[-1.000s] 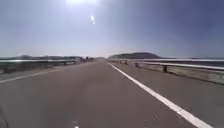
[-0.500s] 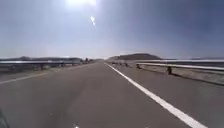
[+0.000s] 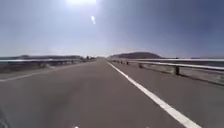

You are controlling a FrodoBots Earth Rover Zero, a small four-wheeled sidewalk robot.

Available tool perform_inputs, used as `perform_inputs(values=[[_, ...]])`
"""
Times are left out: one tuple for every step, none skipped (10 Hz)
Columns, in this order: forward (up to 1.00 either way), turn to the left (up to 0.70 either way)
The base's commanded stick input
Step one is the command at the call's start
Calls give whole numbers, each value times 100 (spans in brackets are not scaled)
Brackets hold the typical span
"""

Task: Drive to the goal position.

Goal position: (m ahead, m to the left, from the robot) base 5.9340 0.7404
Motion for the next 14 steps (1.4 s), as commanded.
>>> perform_inputs(values=[[100, 0], [100, 0], [100, 0], [100, 0], [100, 0], [100, 0], [100, 0], [100, 0], [100, 0], [100, 0], [100, 0], [100, 0], [100, 0], [100, 0]])
